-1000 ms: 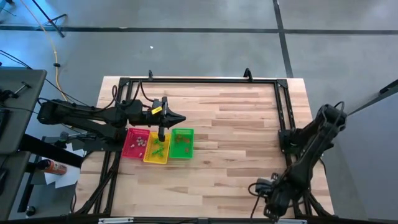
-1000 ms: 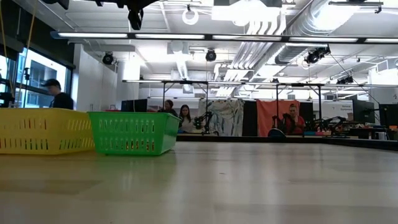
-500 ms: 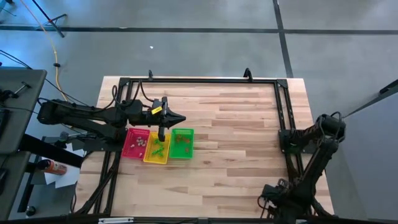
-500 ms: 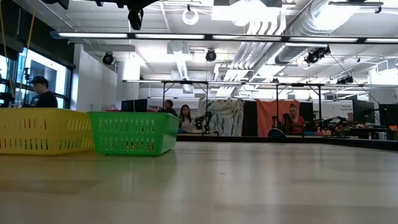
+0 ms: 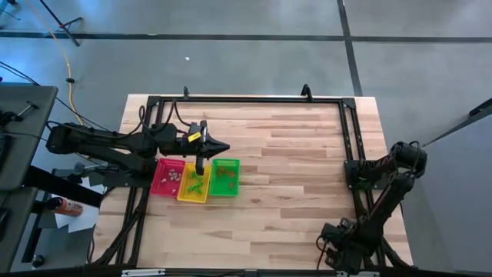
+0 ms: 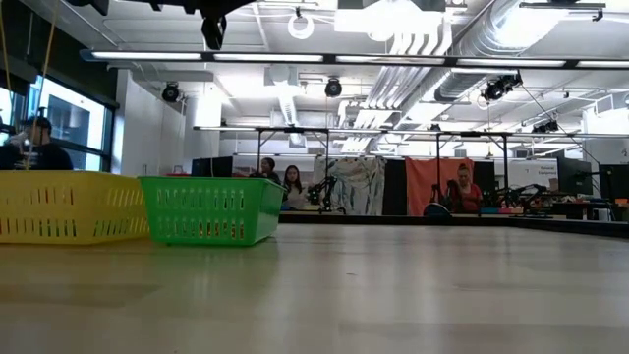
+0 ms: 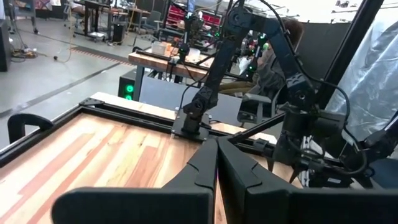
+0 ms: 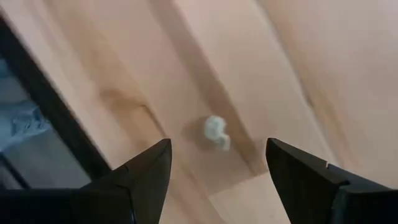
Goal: Sort Halloween decoration
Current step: Put the white skull toy into the red bin
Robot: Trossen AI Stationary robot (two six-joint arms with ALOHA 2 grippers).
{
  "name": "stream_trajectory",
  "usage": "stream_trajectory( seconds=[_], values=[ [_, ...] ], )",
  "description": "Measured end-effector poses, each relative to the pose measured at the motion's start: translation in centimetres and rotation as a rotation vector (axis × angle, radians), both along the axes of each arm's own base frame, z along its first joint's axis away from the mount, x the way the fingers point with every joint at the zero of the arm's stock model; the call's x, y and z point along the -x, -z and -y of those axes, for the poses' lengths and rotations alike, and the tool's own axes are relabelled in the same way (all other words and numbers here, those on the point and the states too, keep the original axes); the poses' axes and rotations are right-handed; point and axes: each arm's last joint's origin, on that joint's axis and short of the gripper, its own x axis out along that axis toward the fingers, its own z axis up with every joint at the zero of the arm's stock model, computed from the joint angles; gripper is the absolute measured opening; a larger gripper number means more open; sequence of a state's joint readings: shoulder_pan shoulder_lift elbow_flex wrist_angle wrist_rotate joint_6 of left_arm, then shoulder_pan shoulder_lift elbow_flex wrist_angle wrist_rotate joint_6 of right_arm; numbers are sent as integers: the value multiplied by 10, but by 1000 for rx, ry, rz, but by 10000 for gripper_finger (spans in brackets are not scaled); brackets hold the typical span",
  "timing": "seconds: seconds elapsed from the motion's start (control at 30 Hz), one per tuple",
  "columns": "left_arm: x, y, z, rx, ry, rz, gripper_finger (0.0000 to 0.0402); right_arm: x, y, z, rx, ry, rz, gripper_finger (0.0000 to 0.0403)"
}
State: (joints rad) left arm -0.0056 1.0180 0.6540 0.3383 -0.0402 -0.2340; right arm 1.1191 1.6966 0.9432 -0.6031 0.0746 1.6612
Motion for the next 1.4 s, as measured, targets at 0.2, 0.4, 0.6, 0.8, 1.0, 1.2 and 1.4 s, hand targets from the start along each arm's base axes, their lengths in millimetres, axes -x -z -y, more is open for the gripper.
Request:
stream_trajectory(
  seconds=[0.2,0.4,0.6,0.8,1.0,1.2,1.4],
  values=[
    [0,1,1,0,6,-6,0,-1,7,-1,7,-17,-3,256],
    [0,1,1,0,6,-6,0,-6,14,-1,13,20,-31,256],
    [0,1,1,0,6,-7,0,-10,15,3,18,80,-50,242],
    [0,3,1,-1,6,-33,0,-12,17,6,31,94,-80,208],
    [0,5,1,-1,6,-53,0,-12,17,9,41,182,-101,189],
    [0,5,0,-3,5,-54,0,-18,17,12,30,245,-106,187],
    [0,6,0,-3,5,-59,0,-20,18,15,48,261,-122,185]
  ],
)
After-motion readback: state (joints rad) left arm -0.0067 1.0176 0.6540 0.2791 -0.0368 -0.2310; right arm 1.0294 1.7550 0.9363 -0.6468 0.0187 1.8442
